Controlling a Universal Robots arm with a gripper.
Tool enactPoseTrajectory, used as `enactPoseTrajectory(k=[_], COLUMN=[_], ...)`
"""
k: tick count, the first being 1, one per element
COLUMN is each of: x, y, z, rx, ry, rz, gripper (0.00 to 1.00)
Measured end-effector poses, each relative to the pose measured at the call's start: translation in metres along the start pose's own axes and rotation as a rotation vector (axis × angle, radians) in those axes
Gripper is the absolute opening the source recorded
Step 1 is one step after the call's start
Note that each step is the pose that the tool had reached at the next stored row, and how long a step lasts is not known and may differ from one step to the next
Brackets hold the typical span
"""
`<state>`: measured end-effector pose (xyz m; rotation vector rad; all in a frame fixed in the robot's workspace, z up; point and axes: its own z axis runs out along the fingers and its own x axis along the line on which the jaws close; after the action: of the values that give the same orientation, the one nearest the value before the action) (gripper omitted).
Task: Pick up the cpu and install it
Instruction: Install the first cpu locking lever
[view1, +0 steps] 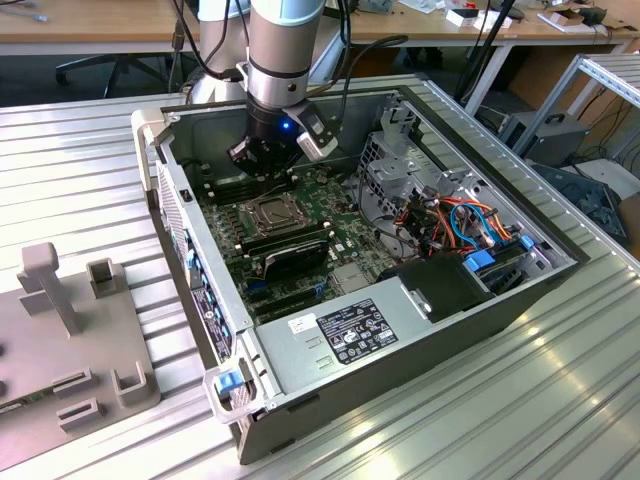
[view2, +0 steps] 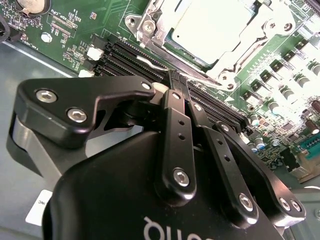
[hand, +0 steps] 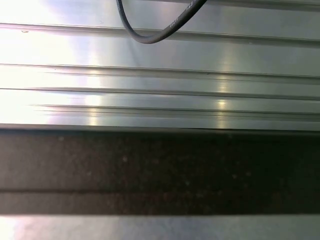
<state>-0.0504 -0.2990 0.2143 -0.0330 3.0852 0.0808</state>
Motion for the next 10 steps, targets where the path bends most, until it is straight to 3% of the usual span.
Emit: enactPoseTrajectory(k=[9,10], x=[-0.0003,-0.0001], y=[-0.0002,-0.0004], z=[0.0041,0.0078], rx=[0.0006,0.0008], ry=[0.0,0.0003], rz=[0.0,0.0], gripper=[0.11,0.11])
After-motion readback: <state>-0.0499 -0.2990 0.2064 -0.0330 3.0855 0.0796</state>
